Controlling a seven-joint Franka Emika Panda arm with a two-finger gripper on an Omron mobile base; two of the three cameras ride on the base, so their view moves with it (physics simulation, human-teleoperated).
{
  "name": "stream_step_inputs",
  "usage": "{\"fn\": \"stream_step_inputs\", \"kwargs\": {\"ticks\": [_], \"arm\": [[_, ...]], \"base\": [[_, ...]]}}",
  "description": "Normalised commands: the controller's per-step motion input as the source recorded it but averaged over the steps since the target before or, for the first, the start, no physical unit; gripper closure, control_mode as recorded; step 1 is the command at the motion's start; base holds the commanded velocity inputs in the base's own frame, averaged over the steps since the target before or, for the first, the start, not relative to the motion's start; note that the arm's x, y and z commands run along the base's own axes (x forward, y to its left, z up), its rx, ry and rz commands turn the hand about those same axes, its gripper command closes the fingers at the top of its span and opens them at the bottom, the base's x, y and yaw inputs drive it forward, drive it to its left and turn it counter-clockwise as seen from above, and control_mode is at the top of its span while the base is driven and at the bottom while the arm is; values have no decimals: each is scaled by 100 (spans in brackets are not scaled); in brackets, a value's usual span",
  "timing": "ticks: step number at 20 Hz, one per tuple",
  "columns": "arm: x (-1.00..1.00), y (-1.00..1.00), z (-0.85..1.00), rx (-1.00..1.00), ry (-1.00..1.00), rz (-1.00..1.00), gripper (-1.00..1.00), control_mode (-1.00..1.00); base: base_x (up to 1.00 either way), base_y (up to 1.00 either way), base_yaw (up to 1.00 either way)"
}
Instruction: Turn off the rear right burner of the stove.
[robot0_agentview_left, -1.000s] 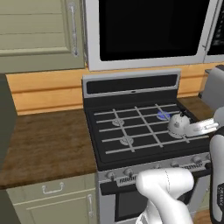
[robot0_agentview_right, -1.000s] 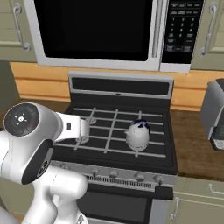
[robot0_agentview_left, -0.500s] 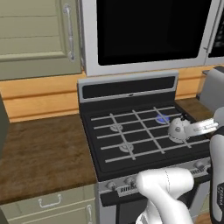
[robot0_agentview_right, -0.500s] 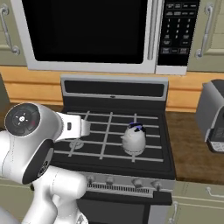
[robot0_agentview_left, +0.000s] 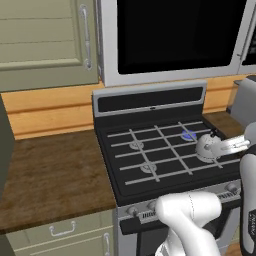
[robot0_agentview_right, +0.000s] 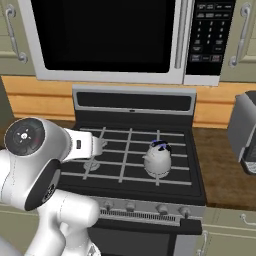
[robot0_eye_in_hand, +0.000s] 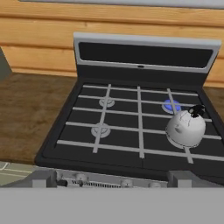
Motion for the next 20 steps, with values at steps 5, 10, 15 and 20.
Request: {"fn": "stream_step_inputs", "kwargs": {"ticks": [5, 10, 15, 20], "arm": [[0, 0, 0, 0, 0, 0, -100, 100], [-15, -16, -10, 4, -4, -1, -100, -100], [-77, -98, -41, 34, -11, -19, -100, -100], [-69, -93, -53, 33, -1, -23, -100, -100]], "base": [[0, 11, 0], [0, 2, 0], [0, 0, 0], [0, 0, 0]]}}
